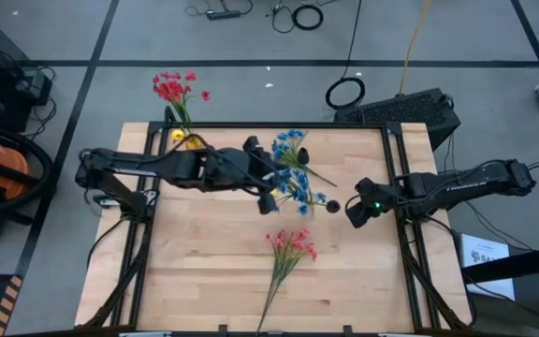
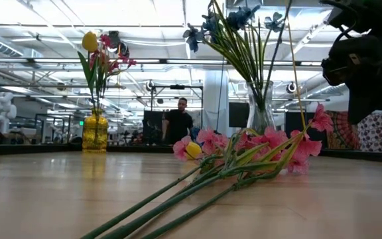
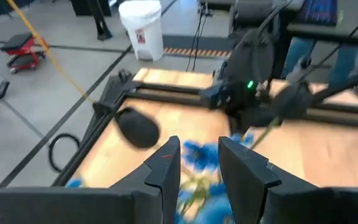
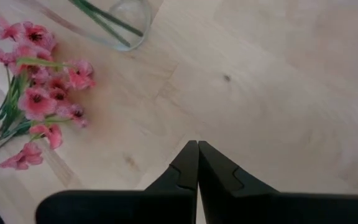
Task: Sort flowers into vase by color
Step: Put the pink flowers into the yellow vase
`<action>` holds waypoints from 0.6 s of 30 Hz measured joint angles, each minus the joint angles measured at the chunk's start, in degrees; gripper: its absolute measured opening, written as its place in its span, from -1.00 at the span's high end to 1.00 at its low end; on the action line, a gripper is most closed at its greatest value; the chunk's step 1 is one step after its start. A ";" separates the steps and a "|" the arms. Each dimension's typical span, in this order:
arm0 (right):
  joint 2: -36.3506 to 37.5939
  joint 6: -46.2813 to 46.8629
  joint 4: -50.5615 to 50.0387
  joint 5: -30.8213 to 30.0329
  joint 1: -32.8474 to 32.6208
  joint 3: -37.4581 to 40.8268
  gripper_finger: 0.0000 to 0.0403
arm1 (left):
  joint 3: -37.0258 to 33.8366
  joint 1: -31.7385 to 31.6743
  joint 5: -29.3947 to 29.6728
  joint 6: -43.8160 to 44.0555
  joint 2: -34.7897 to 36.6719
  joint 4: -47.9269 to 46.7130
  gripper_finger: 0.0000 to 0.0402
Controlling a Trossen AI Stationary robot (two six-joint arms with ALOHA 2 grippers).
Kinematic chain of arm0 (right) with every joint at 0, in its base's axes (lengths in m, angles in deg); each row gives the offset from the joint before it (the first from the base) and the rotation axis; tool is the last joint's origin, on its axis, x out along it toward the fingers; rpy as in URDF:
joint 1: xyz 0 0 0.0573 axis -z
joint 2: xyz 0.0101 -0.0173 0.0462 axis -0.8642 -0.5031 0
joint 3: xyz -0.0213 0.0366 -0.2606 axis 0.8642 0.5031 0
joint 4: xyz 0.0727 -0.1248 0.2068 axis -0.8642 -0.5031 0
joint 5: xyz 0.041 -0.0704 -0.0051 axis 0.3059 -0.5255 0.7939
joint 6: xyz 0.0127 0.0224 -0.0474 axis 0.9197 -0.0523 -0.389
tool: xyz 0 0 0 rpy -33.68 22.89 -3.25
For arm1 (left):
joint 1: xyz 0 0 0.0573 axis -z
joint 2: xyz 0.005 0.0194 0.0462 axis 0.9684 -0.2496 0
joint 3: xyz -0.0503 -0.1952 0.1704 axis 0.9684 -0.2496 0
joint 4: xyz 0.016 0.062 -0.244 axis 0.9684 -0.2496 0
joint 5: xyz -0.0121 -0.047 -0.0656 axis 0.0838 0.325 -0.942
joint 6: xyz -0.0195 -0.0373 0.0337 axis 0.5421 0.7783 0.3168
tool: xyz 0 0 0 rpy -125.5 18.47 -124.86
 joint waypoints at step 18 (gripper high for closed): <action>-20.05 37.27 -1.52 -10.26 -25.08 -16.54 1.00 | -38.57 0.65 -0.91 6.36 29.94 6.51 0.42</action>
